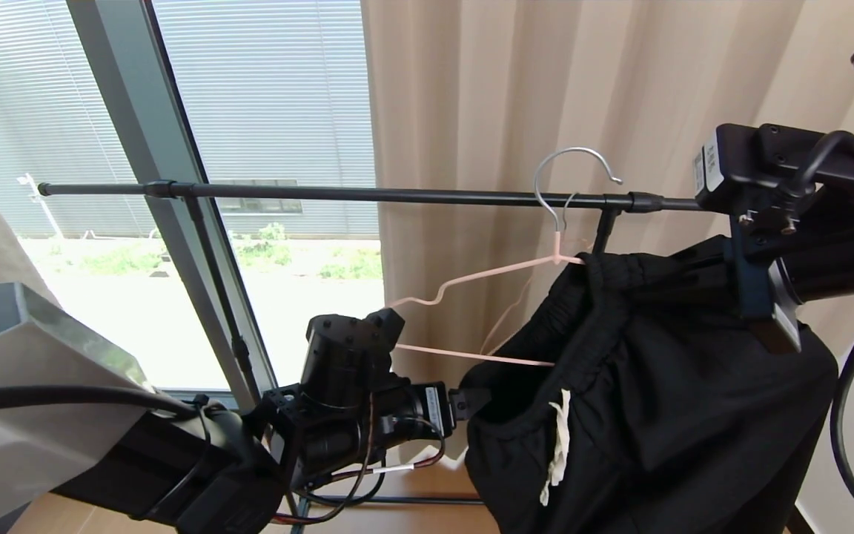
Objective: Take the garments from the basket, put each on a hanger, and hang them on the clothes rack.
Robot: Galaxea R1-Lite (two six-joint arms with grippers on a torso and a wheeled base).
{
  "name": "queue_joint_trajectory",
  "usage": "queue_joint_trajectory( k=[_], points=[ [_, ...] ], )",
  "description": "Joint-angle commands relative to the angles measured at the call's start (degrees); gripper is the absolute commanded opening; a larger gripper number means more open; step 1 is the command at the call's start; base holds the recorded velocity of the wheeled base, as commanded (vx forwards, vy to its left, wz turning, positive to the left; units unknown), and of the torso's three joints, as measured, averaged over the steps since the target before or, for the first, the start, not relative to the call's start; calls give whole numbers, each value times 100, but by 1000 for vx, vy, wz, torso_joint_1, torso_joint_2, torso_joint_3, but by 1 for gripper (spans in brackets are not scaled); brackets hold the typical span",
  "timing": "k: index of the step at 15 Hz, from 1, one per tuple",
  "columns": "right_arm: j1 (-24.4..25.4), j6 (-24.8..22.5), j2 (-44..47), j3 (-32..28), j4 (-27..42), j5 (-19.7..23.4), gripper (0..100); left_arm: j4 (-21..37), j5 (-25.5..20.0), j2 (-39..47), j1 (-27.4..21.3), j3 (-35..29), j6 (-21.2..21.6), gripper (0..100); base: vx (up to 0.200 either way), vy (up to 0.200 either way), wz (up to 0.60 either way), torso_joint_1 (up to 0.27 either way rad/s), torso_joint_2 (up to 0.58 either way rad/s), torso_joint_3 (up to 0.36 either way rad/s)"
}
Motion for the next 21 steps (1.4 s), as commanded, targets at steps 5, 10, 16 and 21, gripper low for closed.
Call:
queue_joint_trajectory(
  k=[5, 10, 16, 21],
  points=[
    [128, -18, -304, 135, 34, 4, 0, -14, 5, 466, -76, -348, -1, 100, 0, 0, 0, 0, 0, 0],
    [110, -10, -348, 231, -10, -5, 0, -22, 163, 536, -164, -321, 192, 0, 0, 0, 0, 0, 0, 0],
    [-549, 8, -287, 539, -19, 13, 0, -31, 339, -123, -85, 48, 764, 0, 0, 0, 0, 0, 0, 0],
    [-874, 69, -252, 891, -19, 57, 0, -31, 339, -466, 135, 303, 869, 0, 0, 0, 0, 0, 0, 0]
  ],
)
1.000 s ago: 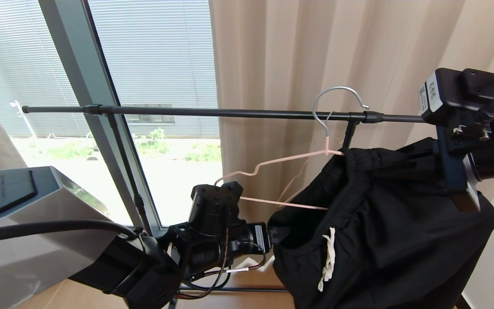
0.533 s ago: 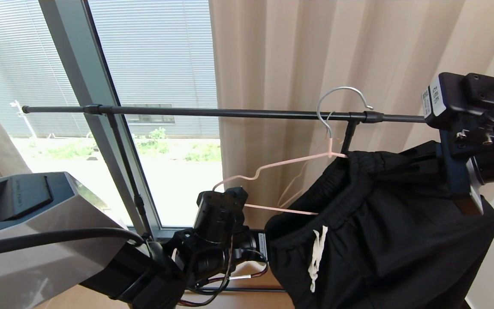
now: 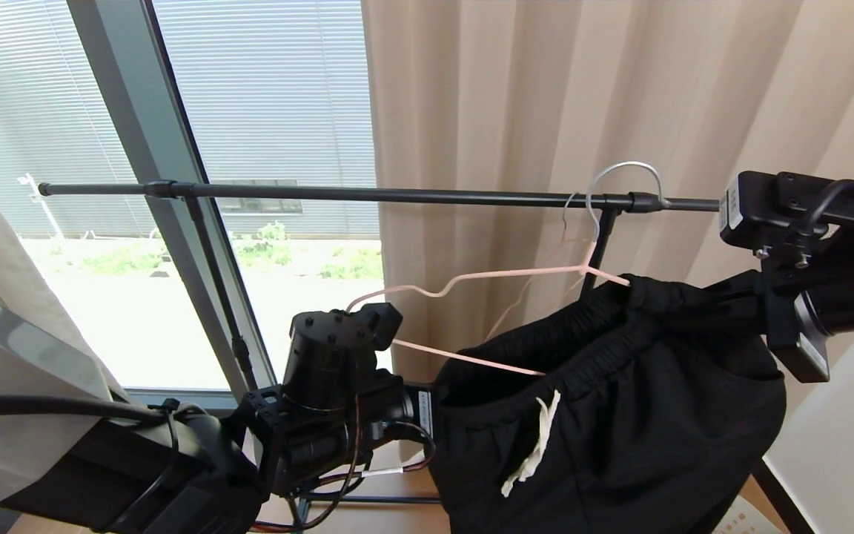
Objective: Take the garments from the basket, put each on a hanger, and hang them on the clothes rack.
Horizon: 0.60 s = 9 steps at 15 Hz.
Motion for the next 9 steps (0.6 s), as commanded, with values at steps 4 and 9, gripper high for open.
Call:
queue_joint_trajectory(
  k=[4, 9],
  points=[
    [45, 173, 11, 68, -142, 34, 0, 2, 1, 8, -204, 66, 331, 0, 0, 0, 0, 0, 0, 0],
    [142, 375, 29, 77, -212, 25, 0, -236, 19, 219, -441, 480, 1649, 0, 0, 0, 0, 0, 0, 0]
  ],
)
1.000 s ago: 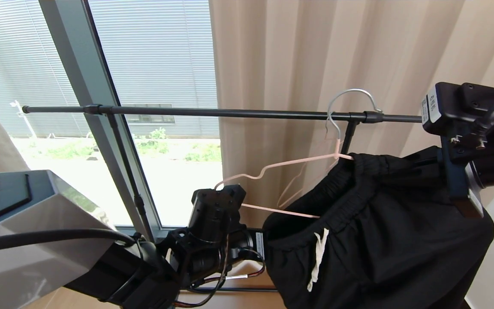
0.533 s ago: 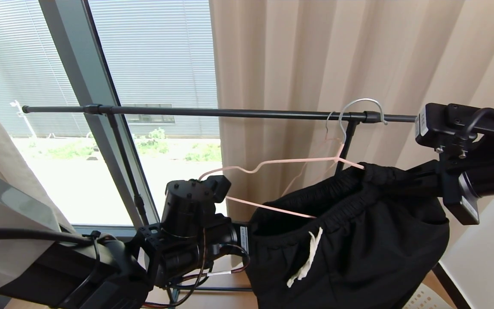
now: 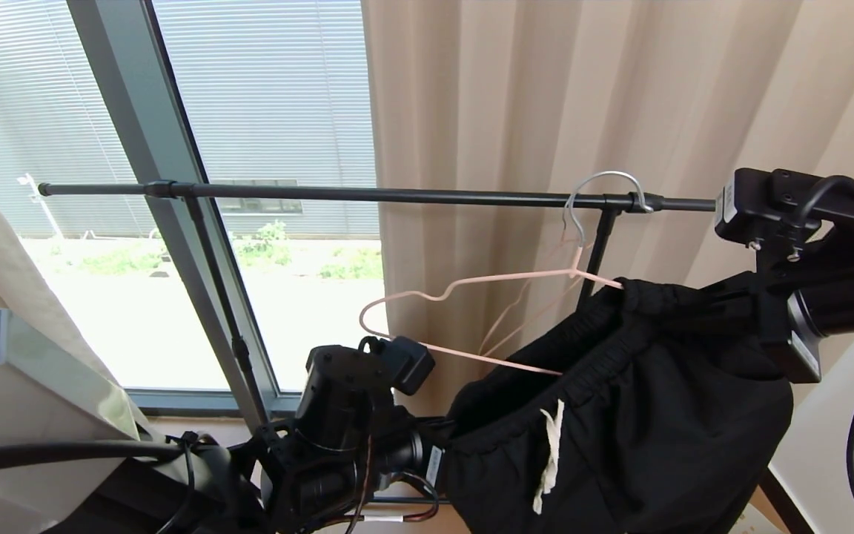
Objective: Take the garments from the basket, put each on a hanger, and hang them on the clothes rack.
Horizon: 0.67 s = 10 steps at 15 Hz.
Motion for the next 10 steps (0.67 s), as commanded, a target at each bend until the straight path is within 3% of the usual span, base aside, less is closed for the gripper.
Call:
queue_joint_trajectory(
  k=[1, 5, 10],
  points=[
    [8, -2, 13, 7, -6, 9, 0, -244, -6, 77, -22, 195, 156, 0, 0, 0, 0, 0, 0, 0],
    [-159, -2, -5, 95, 3, 9, 0, -1668, 47, 68, 277, 793, 165, 0, 0, 0, 0, 0, 0, 0],
    [-300, -11, -57, 245, -6, 9, 0, -2318, 47, 50, 602, 1092, 165, 0, 0, 0, 0, 0, 0, 0]
  ],
)
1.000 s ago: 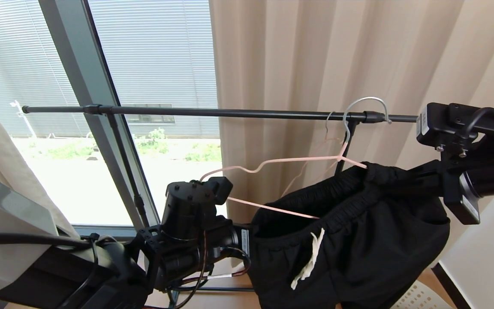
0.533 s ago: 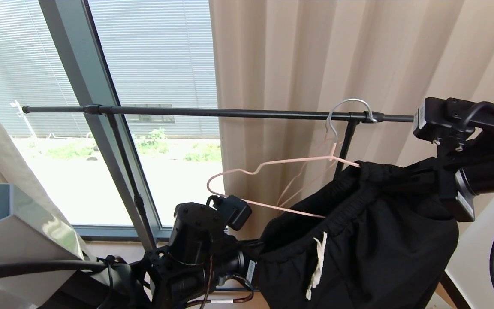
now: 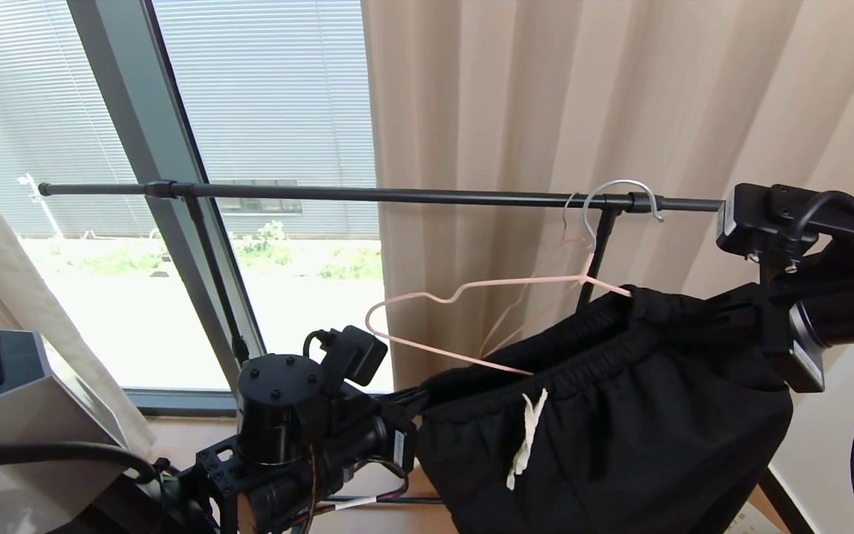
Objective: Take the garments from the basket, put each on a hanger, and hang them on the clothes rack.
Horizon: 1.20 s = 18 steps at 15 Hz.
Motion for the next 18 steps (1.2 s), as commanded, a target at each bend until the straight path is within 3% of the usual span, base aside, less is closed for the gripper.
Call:
queue_joint_trajectory(
  k=[1, 9, 12, 14, 18],
  points=[
    [-154, -9, -44, 48, 9, -2, 0, -26, 1, -36, 193, 55, -3, 0, 0, 0, 0, 0, 0, 0],
    [-259, -53, -273, 584, -53, -37, 0, 10, 9, -256, 791, -68, -21, 0, 0, 0, 0, 0, 0, 0],
    [-259, -167, -273, 953, -527, -151, 0, 168, 9, -264, 826, -183, -21, 0, 0, 0, 0, 0, 0, 0],
    [-189, -527, -334, 1243, -747, -485, 0, 721, 27, -387, 852, -438, -21, 0, 0, 0, 0, 0, 0, 0],
    [-101, -607, -440, 1296, -729, -669, 0, 2049, 36, -634, 1010, -1053, -12, 0, 0, 0, 0, 0, 0, 0]
  ],
)
